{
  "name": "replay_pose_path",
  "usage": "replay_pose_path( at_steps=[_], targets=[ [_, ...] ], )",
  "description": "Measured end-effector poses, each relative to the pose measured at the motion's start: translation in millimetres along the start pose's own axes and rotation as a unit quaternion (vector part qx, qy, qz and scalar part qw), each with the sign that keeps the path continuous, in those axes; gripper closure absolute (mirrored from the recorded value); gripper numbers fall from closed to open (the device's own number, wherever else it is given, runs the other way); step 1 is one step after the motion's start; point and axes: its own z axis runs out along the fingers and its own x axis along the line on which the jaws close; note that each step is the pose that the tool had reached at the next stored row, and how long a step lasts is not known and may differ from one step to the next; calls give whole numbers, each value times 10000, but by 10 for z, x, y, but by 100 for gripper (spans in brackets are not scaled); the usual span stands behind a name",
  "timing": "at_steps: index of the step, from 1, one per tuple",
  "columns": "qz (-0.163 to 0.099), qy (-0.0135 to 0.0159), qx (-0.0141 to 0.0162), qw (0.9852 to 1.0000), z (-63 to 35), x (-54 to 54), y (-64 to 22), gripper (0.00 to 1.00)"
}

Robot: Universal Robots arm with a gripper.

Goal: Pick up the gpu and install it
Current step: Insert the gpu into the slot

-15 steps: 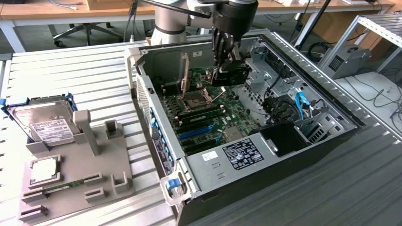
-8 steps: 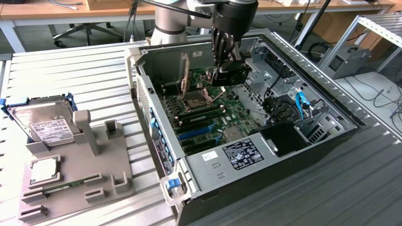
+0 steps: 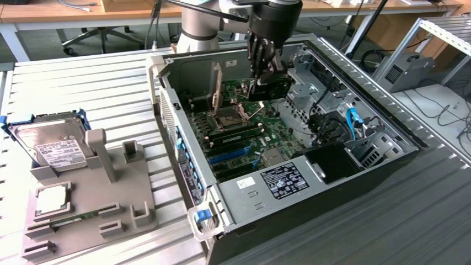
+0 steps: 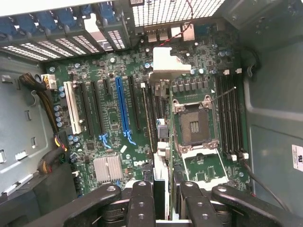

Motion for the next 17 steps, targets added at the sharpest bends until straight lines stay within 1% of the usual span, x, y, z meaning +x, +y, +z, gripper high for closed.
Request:
replay_pose_path(
  at_steps=[17],
  targets=[
    [-192,-6,-3,9998,0,0,0,74]
  ],
)
